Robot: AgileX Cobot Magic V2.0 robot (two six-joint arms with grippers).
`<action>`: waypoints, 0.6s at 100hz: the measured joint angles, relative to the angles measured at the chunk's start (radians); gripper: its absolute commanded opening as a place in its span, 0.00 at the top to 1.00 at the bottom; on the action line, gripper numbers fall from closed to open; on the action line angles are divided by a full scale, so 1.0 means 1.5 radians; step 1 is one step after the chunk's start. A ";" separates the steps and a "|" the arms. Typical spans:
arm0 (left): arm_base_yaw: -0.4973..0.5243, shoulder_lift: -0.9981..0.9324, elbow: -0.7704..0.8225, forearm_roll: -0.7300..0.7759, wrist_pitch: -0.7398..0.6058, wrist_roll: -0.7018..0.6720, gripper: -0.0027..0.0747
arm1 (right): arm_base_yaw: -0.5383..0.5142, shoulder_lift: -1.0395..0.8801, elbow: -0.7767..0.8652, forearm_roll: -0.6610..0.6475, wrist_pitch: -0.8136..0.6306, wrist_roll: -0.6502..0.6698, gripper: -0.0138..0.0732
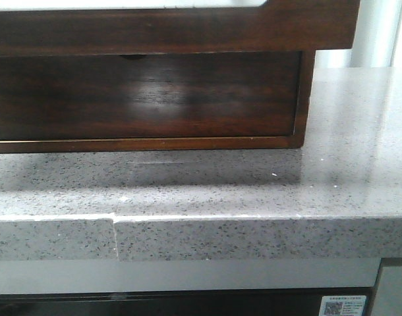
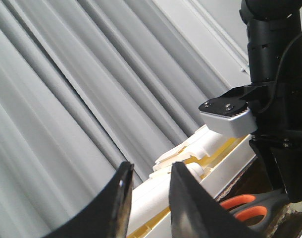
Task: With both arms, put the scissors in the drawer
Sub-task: 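Carry the scissors over the open drawer with the right gripper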
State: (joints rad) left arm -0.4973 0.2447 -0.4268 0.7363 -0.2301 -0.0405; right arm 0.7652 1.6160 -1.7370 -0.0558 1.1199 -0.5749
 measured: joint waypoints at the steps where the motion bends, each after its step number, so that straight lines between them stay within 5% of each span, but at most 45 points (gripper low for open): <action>1: 0.000 0.000 0.000 0.000 0.000 0.000 0.75 | 0.000 0.000 0.000 0.000 0.000 0.000 0.71; 12: 0.000 0.000 0.000 0.000 0.000 0.000 0.75 | 0.000 0.000 0.000 -0.001 -0.001 0.000 0.64; 60: 0.000 0.000 0.000 0.000 0.000 0.000 0.75 | 0.000 0.000 0.000 -0.001 0.003 0.000 0.64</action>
State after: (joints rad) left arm -0.4973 0.2447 -0.4268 0.7363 -0.2301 -0.0405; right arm 0.7652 1.6160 -1.7370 -0.0576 1.1238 -0.5753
